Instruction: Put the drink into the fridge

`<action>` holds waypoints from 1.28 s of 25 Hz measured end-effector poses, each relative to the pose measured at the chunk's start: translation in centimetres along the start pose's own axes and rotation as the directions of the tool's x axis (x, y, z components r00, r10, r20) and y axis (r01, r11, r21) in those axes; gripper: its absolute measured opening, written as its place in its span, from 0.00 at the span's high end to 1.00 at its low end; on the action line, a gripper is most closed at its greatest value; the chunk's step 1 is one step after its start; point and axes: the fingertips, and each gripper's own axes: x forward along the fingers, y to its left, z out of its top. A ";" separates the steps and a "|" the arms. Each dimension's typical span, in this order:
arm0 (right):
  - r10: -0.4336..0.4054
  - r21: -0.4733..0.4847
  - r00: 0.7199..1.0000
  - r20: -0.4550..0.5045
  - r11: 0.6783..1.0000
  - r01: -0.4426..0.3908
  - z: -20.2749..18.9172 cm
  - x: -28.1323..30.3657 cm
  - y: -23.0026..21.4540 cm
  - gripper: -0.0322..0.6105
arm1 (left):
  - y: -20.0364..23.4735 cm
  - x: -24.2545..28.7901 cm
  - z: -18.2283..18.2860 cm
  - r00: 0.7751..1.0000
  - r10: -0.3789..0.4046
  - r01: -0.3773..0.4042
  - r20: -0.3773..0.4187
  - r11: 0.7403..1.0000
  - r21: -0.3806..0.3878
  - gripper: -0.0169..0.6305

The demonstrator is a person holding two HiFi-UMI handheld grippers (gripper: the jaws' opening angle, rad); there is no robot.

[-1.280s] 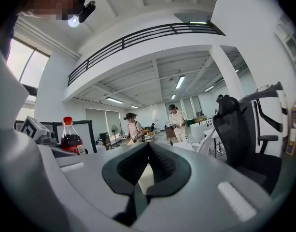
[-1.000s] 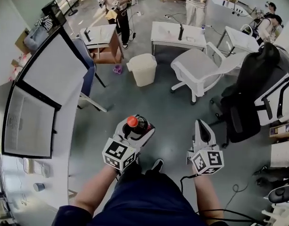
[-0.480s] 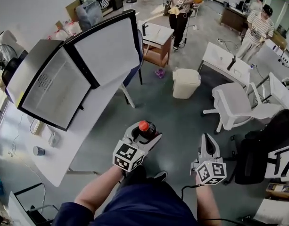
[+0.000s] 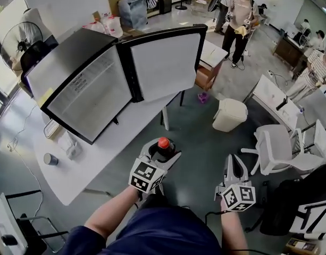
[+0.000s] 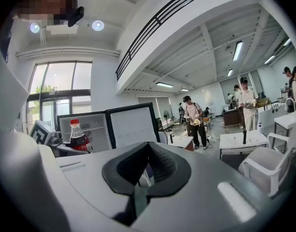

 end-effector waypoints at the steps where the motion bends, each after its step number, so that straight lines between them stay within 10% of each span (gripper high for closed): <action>1: 0.015 -0.009 1.000 -0.002 1.000 -0.015 0.1 0.9 0.9 0.94 | 1.1 -0.4 0.0 1.000 0.015 -0.015 0.001 1.000 0.003 0.49; 20: 0.239 -0.075 0.968 -0.080 0.967 -0.244 -0.2 13.0 13.2 0.94 | 14.4 -6.0 -2.0 0.973 0.232 -0.232 -0.016 0.970 -0.076 0.49; 32: 0.434 -0.061 0.891 -0.137 0.894 -0.444 -1.0 21.4 17.4 0.94 | 20.9 -5.9 -2.3 0.914 0.404 -0.406 -0.039 0.904 -0.132 0.49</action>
